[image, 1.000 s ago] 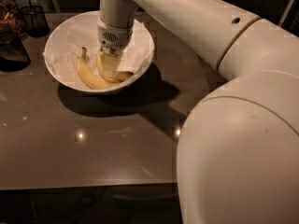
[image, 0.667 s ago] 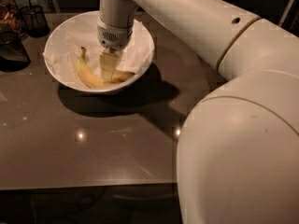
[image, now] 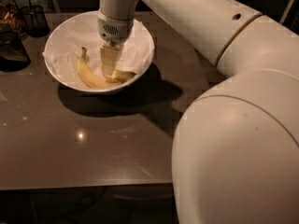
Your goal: Pick banana from white bowl
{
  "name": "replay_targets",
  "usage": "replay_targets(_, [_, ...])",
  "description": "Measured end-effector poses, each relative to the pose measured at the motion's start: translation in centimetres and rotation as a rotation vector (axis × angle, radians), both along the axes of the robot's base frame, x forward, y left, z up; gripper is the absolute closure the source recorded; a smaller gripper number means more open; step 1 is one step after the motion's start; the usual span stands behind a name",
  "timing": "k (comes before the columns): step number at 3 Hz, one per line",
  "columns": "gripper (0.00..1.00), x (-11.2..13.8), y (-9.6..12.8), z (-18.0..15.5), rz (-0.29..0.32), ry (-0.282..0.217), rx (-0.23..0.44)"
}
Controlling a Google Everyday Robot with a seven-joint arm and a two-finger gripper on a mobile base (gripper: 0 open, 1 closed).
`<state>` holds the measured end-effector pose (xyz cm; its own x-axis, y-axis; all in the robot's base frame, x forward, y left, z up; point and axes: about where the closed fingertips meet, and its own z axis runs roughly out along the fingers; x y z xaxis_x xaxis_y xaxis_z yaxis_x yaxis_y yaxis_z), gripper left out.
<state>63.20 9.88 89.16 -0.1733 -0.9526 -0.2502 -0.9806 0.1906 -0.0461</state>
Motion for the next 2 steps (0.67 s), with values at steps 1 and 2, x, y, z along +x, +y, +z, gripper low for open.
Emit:
replay_targets(1, [0.53,0.62,0.05,-0.24,-0.037,0.015,-0.017])
replay_targets(2, [0.54,1.30,-0.21,-0.51,-0.106,0.031,-0.028])
